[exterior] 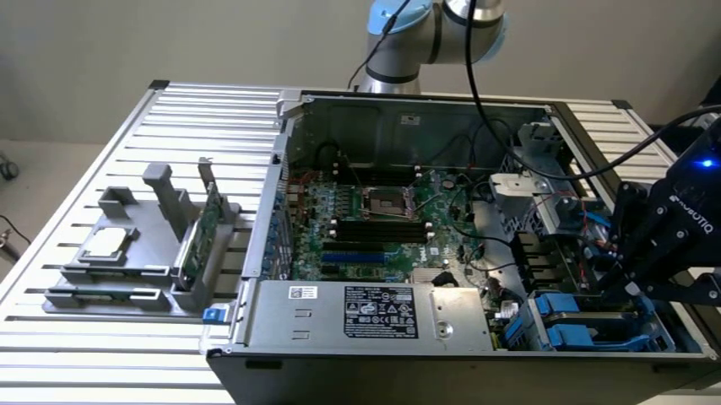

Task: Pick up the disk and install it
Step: 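Insert the first disk wire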

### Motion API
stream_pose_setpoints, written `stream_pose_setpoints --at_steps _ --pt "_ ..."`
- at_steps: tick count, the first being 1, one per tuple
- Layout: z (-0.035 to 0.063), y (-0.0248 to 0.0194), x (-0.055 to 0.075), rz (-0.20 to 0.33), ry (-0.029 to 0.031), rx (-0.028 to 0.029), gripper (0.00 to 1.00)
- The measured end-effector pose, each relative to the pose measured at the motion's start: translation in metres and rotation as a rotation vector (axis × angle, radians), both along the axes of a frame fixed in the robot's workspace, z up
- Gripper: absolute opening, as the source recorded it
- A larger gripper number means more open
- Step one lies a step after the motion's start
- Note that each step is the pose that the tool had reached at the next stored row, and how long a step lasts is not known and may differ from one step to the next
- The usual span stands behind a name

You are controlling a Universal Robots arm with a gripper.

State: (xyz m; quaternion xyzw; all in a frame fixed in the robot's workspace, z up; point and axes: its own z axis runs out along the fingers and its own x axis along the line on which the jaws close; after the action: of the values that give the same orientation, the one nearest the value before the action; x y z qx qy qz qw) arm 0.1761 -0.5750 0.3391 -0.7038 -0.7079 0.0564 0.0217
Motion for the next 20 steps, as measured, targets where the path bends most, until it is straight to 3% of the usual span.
stream_pose_setpoints --at_steps 20 --pt "-0.003 0.0 0.0 -0.013 0.0014 -0.0089 0.16"
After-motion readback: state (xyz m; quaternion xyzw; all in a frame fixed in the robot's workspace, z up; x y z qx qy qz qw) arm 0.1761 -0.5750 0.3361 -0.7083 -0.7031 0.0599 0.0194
